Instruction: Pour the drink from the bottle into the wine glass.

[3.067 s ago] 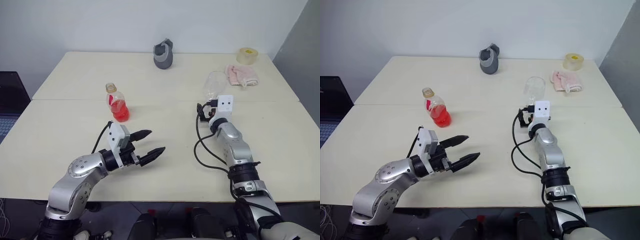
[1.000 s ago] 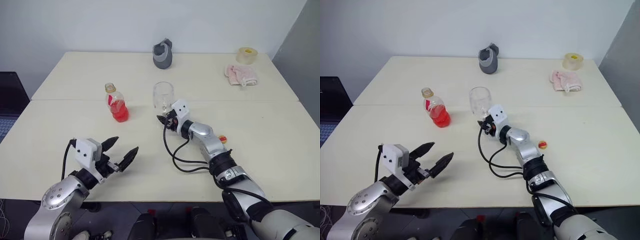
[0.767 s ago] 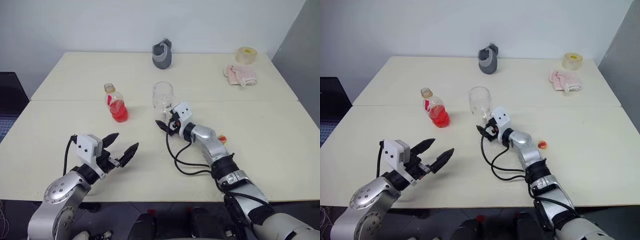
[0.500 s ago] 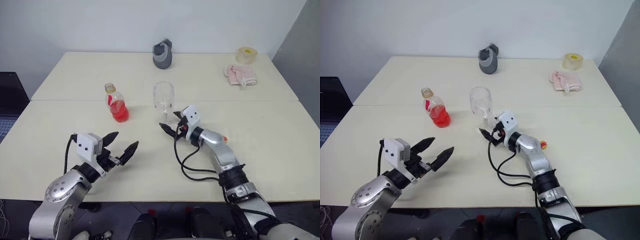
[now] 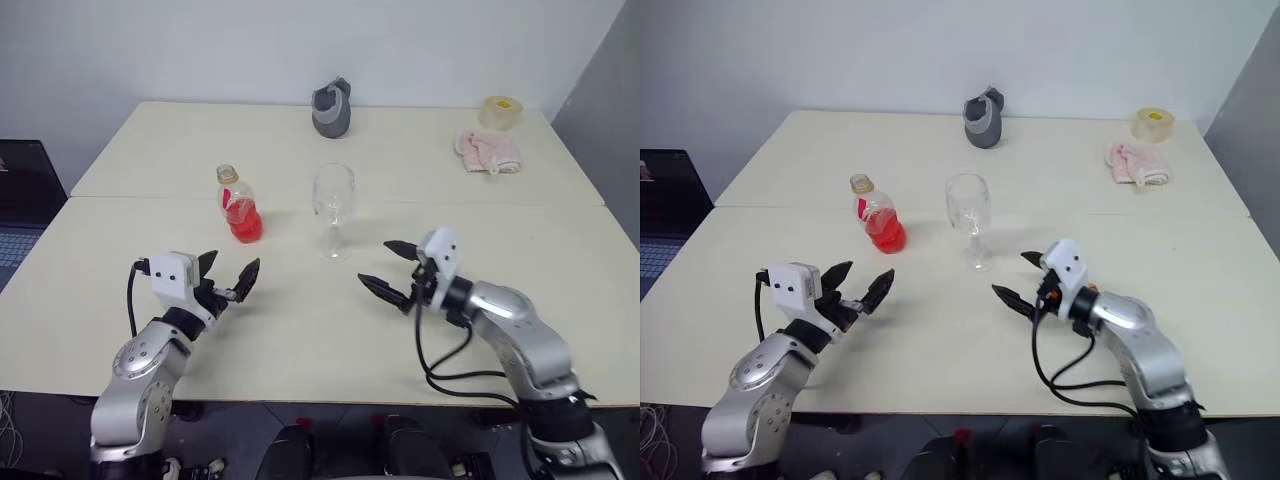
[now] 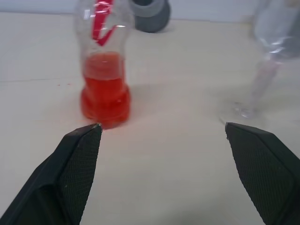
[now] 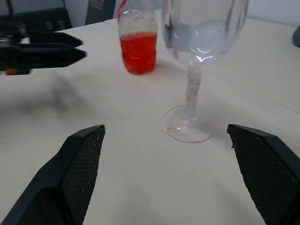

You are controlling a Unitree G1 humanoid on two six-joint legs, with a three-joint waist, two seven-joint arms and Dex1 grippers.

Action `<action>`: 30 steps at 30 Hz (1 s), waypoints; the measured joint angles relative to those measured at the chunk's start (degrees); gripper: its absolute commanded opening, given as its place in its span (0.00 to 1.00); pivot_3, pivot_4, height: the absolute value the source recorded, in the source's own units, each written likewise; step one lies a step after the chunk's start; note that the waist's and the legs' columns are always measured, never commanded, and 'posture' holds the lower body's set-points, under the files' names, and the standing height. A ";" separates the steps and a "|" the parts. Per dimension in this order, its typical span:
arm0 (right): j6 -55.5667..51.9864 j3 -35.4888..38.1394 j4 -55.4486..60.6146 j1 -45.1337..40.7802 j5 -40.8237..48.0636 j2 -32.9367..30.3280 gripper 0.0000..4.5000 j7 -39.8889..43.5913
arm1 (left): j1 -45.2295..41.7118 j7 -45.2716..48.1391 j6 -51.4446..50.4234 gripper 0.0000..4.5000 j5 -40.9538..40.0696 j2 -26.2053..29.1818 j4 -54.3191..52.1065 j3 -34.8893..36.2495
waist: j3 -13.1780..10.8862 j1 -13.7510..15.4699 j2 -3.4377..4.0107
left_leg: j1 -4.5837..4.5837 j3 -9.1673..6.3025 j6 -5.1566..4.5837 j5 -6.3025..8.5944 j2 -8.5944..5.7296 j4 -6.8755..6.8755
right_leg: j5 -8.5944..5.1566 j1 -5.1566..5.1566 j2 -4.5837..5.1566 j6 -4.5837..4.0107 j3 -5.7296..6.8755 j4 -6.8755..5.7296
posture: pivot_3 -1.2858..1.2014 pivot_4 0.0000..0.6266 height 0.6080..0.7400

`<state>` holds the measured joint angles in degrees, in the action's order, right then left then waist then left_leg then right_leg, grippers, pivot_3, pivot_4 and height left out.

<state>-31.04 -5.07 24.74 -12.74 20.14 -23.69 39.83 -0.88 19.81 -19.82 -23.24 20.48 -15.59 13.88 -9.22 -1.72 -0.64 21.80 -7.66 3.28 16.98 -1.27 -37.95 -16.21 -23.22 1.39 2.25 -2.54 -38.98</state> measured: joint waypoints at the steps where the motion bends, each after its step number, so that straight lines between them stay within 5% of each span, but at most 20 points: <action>1: -0.63 0.63 1.74 0.55 1.37 -0.53 0.99 0.31 | -0.63 -0.52 0.84 1.00 0.80 -0.43 0.90 -0.04 | 0.00 -0.05 0.00 | -0.01 0.01 0.00 0.00 0.00 0.00 | 0.00 0.00 0.00 0.00 -0.01 -0.01 | 0.52 0.24 1.00; 7: -2.97 3.31 8.91 0.70 8.28 -2.89 0.99 1.35 | -6.63 -1.36 6.64 1.00 5.17 -0.45 8.67 -0.10 | 0.02 -0.03 -0.04 | -0.01 0.04 0.00 0.00 -0.03 0.00 | 0.00 0.02 -0.03 0.00 0.03 -0.01 | 0.52 0.24 1.00; 30: -5.85 2.71 12.78 -0.52 12.63 -2.83 0.99 -3.68 | -23.98 5.04 15.24 1.00 9.47 2.59 33.97 -1.16 | 0.03 -0.03 -0.06 | 0.00 -0.02 0.06 -0.04 -0.05 -0.02 | 0.00 0.01 -0.02 0.00 0.07 -0.02 | 0.52 0.24 1.00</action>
<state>-36.89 -2.36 37.52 -13.26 32.77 -26.52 36.15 -24.86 24.84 -4.58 -13.77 23.07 18.38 12.72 -9.19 -1.74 -0.69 21.80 -7.68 3.34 16.94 -1.31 -37.96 -16.21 -23.21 1.37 2.25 -2.47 -39.00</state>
